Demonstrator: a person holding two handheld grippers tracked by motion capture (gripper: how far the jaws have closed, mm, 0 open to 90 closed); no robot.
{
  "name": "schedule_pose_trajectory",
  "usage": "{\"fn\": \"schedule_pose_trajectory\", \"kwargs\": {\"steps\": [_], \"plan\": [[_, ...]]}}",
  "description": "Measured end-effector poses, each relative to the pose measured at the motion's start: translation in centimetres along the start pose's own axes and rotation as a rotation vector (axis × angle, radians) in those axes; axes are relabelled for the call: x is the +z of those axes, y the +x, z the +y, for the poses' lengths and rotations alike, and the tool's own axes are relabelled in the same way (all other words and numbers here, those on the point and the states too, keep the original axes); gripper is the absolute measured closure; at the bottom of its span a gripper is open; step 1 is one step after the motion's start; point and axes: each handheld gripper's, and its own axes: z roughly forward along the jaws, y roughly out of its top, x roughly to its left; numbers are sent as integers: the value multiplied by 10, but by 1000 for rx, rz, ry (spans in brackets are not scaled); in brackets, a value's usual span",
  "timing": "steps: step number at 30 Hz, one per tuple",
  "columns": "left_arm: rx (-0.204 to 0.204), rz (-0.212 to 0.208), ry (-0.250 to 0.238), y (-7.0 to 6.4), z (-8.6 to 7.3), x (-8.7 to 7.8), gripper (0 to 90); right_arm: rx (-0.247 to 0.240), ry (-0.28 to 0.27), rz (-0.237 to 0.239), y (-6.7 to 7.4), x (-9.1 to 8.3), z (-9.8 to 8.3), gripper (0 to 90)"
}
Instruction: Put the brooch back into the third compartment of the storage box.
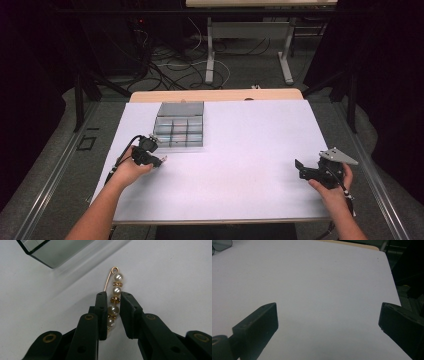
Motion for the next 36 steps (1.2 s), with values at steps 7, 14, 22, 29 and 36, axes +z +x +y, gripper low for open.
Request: {"fn": "schedule_pose_trajectory", "kwargs": {"steps": [7, 14, 22, 29, 36], "plan": [[15, -1, 11, -1, 0, 1, 787, 1, -1, 4, 1, 0, 0, 22], [37, 0, 18, -1, 1, 1, 797, -3, -1, 4, 1, 0, 0, 22], [40, -2, 21, -2, 2, 0, 800, -1, 2, 3, 1, 0, 0, 23], [41, -1, 5, -2, 2, -1, 800, -4, 2, 3, 1, 0, 0, 23], [38, 8, -13, -2, 0, -3, 801, -2, 2, 4, 1, 0, 0, 23]]}}
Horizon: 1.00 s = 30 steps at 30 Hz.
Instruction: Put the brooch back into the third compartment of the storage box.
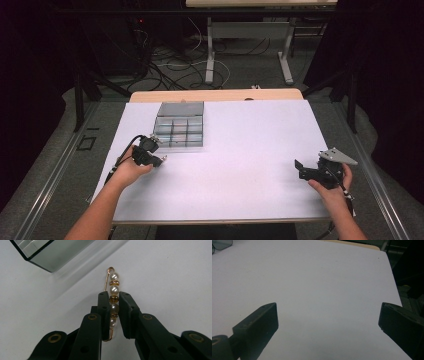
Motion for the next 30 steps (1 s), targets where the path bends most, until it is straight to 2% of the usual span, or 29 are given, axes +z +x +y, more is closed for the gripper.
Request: {"fn": "schedule_pose_trajectory", "kwargs": {"steps": [7, 8, 9, 10, 15, 17, 26, 30], "plan": [[-12, -6, -38, 2, -2, -3, 801, -5, 2, -5, 0, 1, 0, 23], [-13, -10, -44, 3, -2, -3, 801, -12, 31, -3, 0, -1, 0, 23], [-12, -14, -45, 3, -2, -3, 801, -12, 31, -3, 0, -1, 0, 23], [-19, -12, -45, 3, -3, -4, 801, 0, 1, -3, 0, 1, 0, 24], [-32, -18, -64, 5, -4, -7, 801, 2, 2, -2, 0, 1, -1, 23], [-39, -19, -86, 6, -5, -8, 801, 3, 2, -2, 0, 1, -1, 23], [-48, 0, -161, 7, -2, -19, 801, 1, 2, 1, 0, 1, -1, 24], [-52, 7, -176, 6, -1, -23, 801, 3, 3, -3, 0, 1, -1, 24]]}}
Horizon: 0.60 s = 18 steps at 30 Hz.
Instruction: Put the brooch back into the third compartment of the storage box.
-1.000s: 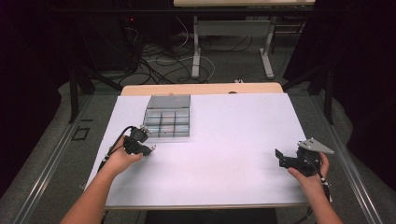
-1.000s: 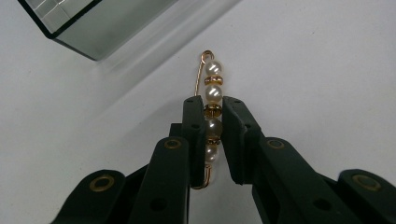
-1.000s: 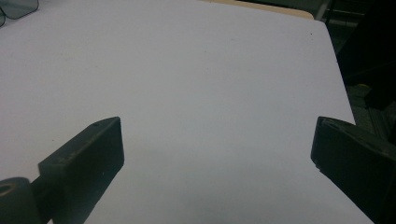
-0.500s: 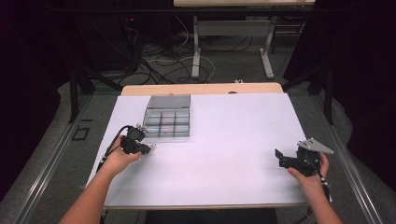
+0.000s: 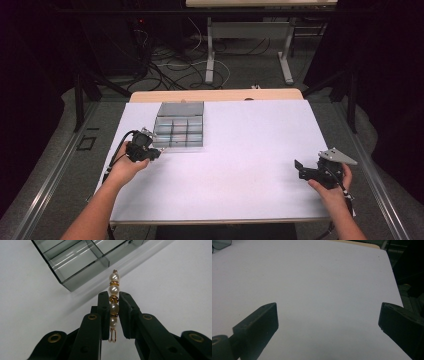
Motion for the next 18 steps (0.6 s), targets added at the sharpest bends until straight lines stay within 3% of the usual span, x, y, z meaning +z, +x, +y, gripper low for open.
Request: {"fn": "schedule_pose_trajectory", "kwargs": {"steps": [5, 18], "plan": [[-2, -25, -17, 0, 2, -2, 801, 0, 0, -1, 0, 0, 0, 24], [-18, -31, -71, -3, 8, -9, 801, -4, 1, 0, 0, 0, 0, 25]]}}
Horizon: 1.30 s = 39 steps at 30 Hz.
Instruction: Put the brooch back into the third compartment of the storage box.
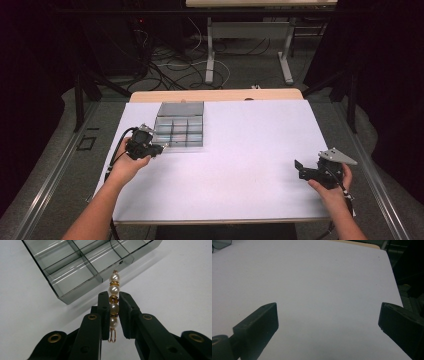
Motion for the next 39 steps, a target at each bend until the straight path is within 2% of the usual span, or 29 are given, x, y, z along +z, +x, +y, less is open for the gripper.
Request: {"fn": "schedule_pose_trajectory", "kwargs": {"steps": [6, 11, 18, 19, 20, 22, 37, 38, 39], "plan": [[3, 12, -38, -2, 3, -3, 801, 2, -2, 1, 0, 0, 0, 25], [13, 3, -65, -4, 6, -5, 801, -3, -2, 0, 0, 0, 0, 25], [4, 4, -101, -8, 11, -6, 801, 1, -2, 3, 0, 0, 0, 25], [10, -8, -94, -8, 12, -7, 801, -1, -3, 2, 1, 0, 0, 26], [3, 5, -113, -10, 12, -6, 801, -1, -2, 1, 1, 0, 0, 26], [5, -1, -124, -11, 14, -7, 801, -5, -2, 1, 1, 0, 0, 26], [25, 6, -171, -17, 32, -11, 801, -5, -13, -4, 1, 0, 0, 27], [18, 4, -175, -18, 33, -11, 801, -6, 7, 0, 0, -1, 1, 27], [13, 7, -181, -19, 35, -11, 801, -3, -4, 0, 1, -1, 1, 27]]}}
